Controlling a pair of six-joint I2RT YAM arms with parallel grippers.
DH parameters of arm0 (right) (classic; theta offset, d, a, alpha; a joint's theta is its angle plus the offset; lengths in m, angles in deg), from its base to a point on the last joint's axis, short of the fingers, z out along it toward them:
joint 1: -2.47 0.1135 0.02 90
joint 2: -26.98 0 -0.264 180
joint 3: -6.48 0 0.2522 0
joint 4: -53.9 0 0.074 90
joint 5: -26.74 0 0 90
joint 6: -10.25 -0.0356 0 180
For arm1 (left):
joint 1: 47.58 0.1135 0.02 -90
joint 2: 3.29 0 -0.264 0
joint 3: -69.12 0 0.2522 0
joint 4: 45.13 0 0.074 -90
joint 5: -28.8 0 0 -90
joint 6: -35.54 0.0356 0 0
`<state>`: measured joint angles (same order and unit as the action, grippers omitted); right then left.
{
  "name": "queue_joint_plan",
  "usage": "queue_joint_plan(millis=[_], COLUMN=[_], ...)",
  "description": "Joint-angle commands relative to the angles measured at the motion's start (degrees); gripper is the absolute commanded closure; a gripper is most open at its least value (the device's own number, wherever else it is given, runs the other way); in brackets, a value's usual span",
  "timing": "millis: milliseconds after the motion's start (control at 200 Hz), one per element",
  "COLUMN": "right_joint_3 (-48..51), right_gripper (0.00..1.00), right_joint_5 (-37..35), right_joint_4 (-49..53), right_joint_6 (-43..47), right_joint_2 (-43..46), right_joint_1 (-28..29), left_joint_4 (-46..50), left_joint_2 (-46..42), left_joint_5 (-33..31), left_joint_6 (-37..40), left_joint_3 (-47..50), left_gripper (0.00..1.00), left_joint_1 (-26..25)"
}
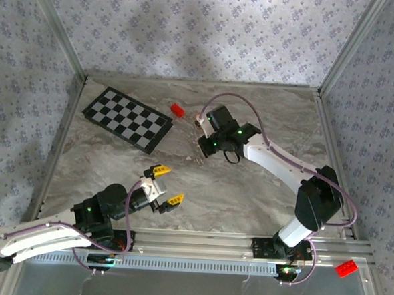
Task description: Put the keys on the keyring
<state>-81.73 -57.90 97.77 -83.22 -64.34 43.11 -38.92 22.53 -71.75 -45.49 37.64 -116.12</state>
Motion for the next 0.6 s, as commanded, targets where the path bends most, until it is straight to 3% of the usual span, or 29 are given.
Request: queue_joint_plan(millis=[0,595], right_joint_3=[3.58,14.53], right_gripper=[1.00,1.00], right_joint_5=[-0.64,0.65], right_joint_4=[-1.03,-2.49], right_joint_6=[-2.49,-6.43], right_joint_2=[3.68,6.05], right_joint_1=[0.24,1.36], left_joint_4=[-1.56,-1.23], left_joint_2=[-0.28,-0.88], left_joint_5=[-0.54,0.59], left_joint_6=[0.43,1.74], left_joint_3=[-0.04,-0.84], left_gripper=[0.15,0.14], left_joint_1=[0.07,0.12])
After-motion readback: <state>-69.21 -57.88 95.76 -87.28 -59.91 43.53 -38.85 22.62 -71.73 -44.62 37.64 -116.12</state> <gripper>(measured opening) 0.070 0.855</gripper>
